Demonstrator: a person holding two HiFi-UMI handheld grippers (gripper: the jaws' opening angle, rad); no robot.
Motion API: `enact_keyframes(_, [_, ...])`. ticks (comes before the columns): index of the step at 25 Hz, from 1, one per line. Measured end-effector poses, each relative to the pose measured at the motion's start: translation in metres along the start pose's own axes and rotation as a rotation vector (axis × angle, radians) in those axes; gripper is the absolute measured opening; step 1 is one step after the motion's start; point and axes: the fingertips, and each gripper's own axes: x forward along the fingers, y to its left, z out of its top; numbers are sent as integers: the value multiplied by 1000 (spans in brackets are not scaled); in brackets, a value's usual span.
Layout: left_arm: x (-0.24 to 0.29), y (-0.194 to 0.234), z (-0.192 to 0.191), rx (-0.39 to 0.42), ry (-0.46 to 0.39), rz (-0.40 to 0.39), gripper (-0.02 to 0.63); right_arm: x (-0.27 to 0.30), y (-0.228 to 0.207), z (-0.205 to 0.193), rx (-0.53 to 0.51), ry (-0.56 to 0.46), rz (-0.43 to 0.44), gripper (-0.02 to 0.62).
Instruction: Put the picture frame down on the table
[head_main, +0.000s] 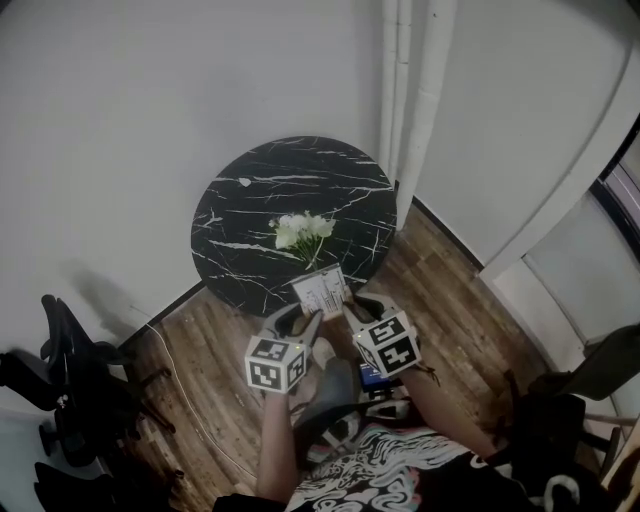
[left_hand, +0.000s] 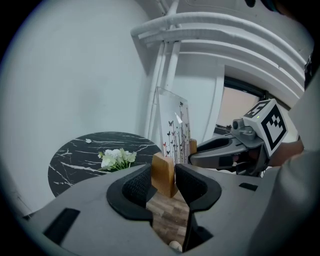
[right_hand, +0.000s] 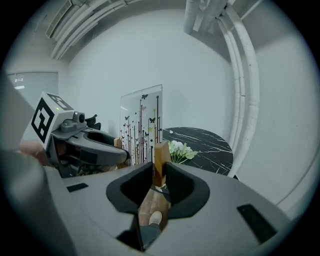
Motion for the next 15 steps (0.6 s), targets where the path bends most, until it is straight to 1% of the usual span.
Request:
enact_keyframes(8, [23, 33, 4, -14, 15, 2, 163, 38, -13, 8, 3, 13, 12, 84])
enact_keyframes(12, [47, 61, 13, -13, 23, 2, 163, 71, -30, 20, 4, 17, 13, 84])
enact_keyframes(15, [68, 85, 23, -24, 32, -7, 163, 96, -45, 32, 13, 41, 19, 84])
